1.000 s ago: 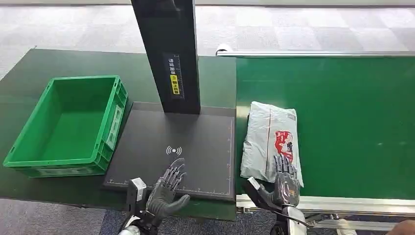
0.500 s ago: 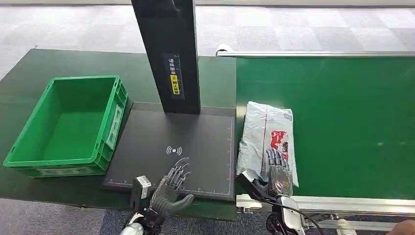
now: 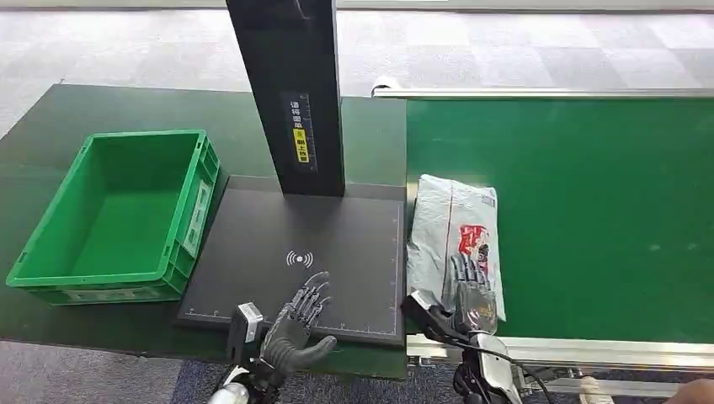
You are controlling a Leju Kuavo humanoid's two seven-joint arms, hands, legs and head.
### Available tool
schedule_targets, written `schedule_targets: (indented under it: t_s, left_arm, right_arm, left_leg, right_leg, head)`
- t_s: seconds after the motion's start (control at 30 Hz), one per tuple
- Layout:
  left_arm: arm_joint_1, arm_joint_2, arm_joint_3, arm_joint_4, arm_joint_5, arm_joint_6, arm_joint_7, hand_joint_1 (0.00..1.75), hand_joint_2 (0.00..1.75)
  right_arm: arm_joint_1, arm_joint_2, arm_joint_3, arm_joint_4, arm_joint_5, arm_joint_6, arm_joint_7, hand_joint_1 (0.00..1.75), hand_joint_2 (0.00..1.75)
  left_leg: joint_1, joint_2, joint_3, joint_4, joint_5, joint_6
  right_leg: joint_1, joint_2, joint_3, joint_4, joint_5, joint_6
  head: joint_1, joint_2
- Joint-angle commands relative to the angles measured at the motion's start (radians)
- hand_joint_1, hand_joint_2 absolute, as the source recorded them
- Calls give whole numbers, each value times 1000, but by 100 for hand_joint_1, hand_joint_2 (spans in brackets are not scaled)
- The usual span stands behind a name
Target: Moved the parcel from conveyor to table for the left to box.
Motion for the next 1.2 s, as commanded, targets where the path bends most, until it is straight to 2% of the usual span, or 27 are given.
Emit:
schedule_targets:
  t_s: [0.03,0.87,0.97,1.03,1.07,1.1,1.13,1.17,1.2]
  left_arm:
    - [-30,28,-28,77,-4,2,7,0,175]
    - [-15,30,-29,62,-2,12,3,0,175]
    - [-23,24,-7,67,0,32,4,0,175]
    - [-9,26,16,48,2,48,1,0,175]
    - [6,29,40,26,5,59,-7,0,175]
    - [18,34,55,5,4,65,-12,0,175]
    - [27,40,65,-16,4,70,-18,0,175]
    - [41,44,93,-51,-6,77,-26,0,175]
    - [50,52,107,-86,-41,106,-39,0,175]
  right_arm:
    - [-37,-8,8,65,3,16,1,175,175]
    - [-21,0,6,41,-6,14,-28,175,175]
    - [3,36,-31,-5,-84,25,-103,175,175]
    - [60,76,-76,-105,-230,136,-223,175,175]
    - [135,109,-85,-250,-373,273,-315,175,175]
    - [210,121,-67,-399,-469,368,-329,175,175]
    - [292,118,-33,-566,-534,445,-300,175,175]
    - [393,106,-12,-804,-699,551,-302,175,175]
    - [443,79,12,-939,-766,584,-288,175,175]
  left_leg:
    - [0,0,1,-2,1,0]
    - [0,0,1,-1,0,0]
    - [0,0,1,-2,0,0]
    - [0,0,2,-2,0,0]
    - [0,0,1,-2,0,0]
    - [0,0,2,-2,0,0]
    - [1,0,1,-2,0,-1]
    - [1,0,2,-2,-1,-1]
    - [1,-1,2,-3,0,-1]
  right_leg:
    - [0,1,1,-2,1,0]
    - [0,1,1,-1,0,0]
    - [0,1,1,-2,1,0]
    - [0,2,1,-2,1,0]
    - [0,2,1,-1,0,0]
    - [0,2,1,-2,0,-1]
    - [1,1,1,-2,0,-1]
    - [1,1,2,-2,0,-1]
    - [1,1,2,-2,-1,-1]
  head:
    - [0,0]
    - [0,0]
    - [0,0]
    - [0,0]
    - [0,0]
    - [0,0]
    - [0,0]
    - [0,0]
    - [0,0]
